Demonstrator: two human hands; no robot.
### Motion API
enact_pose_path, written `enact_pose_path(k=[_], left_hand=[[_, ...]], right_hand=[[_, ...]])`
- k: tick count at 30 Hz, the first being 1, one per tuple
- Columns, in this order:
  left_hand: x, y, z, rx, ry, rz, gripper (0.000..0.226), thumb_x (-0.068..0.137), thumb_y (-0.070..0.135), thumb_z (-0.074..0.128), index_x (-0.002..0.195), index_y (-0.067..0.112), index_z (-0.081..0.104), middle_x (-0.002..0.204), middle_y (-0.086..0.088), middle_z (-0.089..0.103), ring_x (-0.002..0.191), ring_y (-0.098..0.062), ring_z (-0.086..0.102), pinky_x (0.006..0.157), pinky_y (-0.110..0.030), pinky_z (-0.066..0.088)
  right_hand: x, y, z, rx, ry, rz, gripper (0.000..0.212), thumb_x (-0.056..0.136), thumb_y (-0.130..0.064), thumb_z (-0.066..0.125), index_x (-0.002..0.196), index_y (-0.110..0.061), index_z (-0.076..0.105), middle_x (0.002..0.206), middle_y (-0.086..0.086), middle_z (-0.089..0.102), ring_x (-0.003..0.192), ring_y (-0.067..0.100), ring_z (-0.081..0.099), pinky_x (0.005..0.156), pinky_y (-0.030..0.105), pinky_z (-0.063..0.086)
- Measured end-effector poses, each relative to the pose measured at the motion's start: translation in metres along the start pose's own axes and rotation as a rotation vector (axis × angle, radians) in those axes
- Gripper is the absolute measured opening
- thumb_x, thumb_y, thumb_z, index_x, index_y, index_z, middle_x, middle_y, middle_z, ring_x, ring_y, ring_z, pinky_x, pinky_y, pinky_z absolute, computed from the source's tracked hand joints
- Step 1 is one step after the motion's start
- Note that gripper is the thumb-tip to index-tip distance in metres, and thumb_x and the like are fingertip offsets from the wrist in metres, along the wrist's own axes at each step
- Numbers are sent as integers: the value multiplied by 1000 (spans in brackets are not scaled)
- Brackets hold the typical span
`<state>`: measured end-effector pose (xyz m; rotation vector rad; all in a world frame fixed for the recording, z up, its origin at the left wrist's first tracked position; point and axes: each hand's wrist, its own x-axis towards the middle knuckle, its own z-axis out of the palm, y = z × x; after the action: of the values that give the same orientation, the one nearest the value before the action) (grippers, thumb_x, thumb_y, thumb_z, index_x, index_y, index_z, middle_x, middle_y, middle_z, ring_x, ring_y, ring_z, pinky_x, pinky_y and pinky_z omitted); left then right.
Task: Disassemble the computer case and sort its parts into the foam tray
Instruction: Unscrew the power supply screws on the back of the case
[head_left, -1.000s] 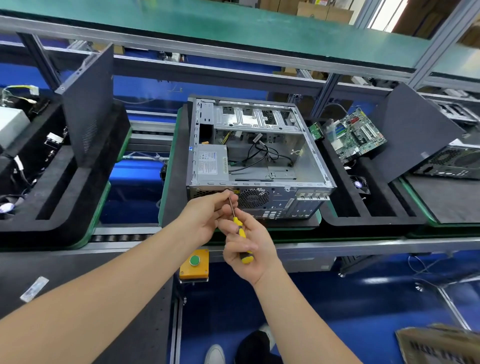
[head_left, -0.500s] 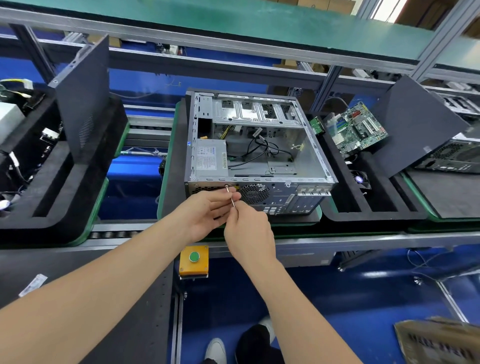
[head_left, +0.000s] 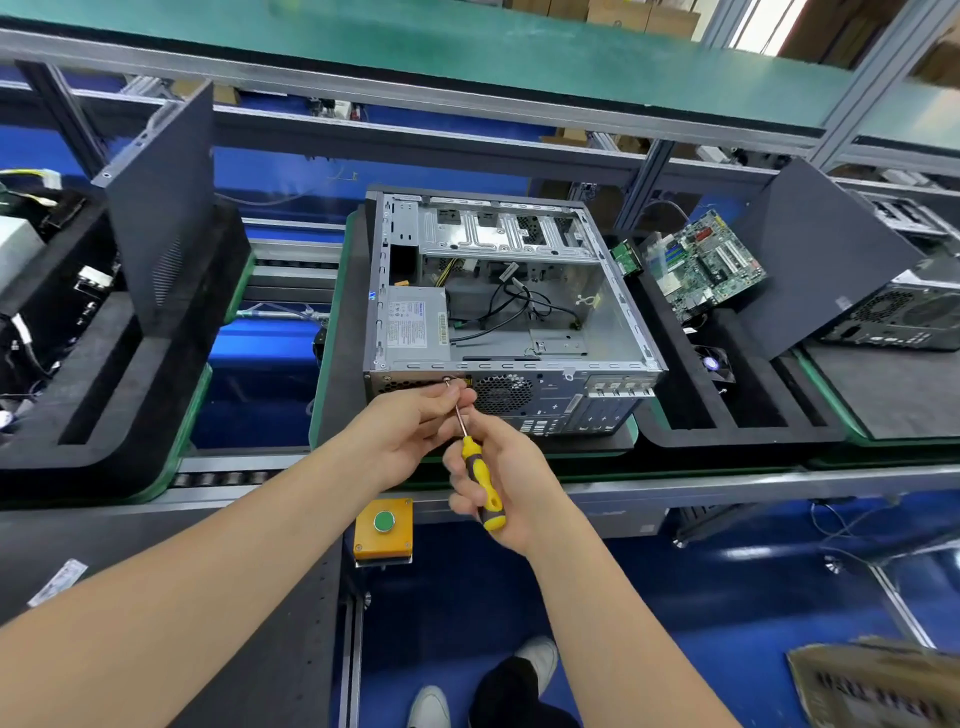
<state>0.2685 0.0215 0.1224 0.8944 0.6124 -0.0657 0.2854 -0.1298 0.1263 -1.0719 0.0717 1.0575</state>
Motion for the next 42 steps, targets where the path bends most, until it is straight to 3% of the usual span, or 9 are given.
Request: enact_pose_path(k=[4,6,11,16,19,22,26,34,42], left_hand=[[-2,1,-1,-15,-32,-18,16,98,8,62,112,6,71,104,-6,78,93,-14,76,82,-27,55],[-4,3,-4,-12,-55,-29,17,97,11,65,112,7,73,109,-7,77,95,-14,75,82,-27,55],[-7,9,-14,-20,-81,-93,32,92,13,68,123,6,69,116,-9,75,96,-17,69,110,-41,46],[-6,8,-14,-65,-51,-111,22,89,14,69,111,10,72,117,-9,75,96,-19,72,107,-39,48],[-4,7,-12,-92,-42,-116,22,91,15,69,112,10,72,116,-9,75,104,-19,73,107,-38,49],[-4,6,-11,-94,-40,-109,27,93,18,69,120,10,70,116,-7,76,104,-17,74,105,-37,50],[-4,3,-7,-90,-32,-87,22,97,25,67,116,13,69,115,-6,76,106,-17,73,96,-34,54],[-2,-6,4,-103,-6,-53,19,100,26,64,113,12,67,115,-4,76,104,-19,69,109,-40,48],[-2,-10,1,-81,-7,-22,12,101,24,61,104,14,67,112,-6,77,83,-16,74,87,-34,54]], right_hand=[[1,8,-1,619,-262,216,37,107,-32,47,85,-4,57,59,0,45,27,9,40,28,21,36],[2,10,4,668,-270,189,28,104,-27,48,84,-7,53,56,-4,32,24,9,38,26,20,33],[1,6,12,124,3,10,26,111,-29,46,108,-8,59,60,1,41,32,9,31,31,23,30],[-4,1,25,-761,315,-233,31,111,-26,32,96,-11,53,71,10,63,36,22,50,38,27,40],[-4,1,31,-1309,506,-348,22,109,-25,35,106,-18,56,94,15,69,69,33,70,55,35,53],[-1,6,35,-1668,659,-415,25,104,-23,46,128,-17,53,106,13,69,97,36,69,69,37,41],[3,8,37,-1716,738,-462,32,101,-24,50,132,-21,54,104,8,70,97,33,70,68,36,37],[3,9,31,-1610,729,-497,22,103,-32,47,119,-25,61,99,6,72,94,34,69,69,37,41],[6,13,24,-1505,663,-447,22,103,-38,48,117,-30,62,102,3,72,96,31,68,81,41,55]])
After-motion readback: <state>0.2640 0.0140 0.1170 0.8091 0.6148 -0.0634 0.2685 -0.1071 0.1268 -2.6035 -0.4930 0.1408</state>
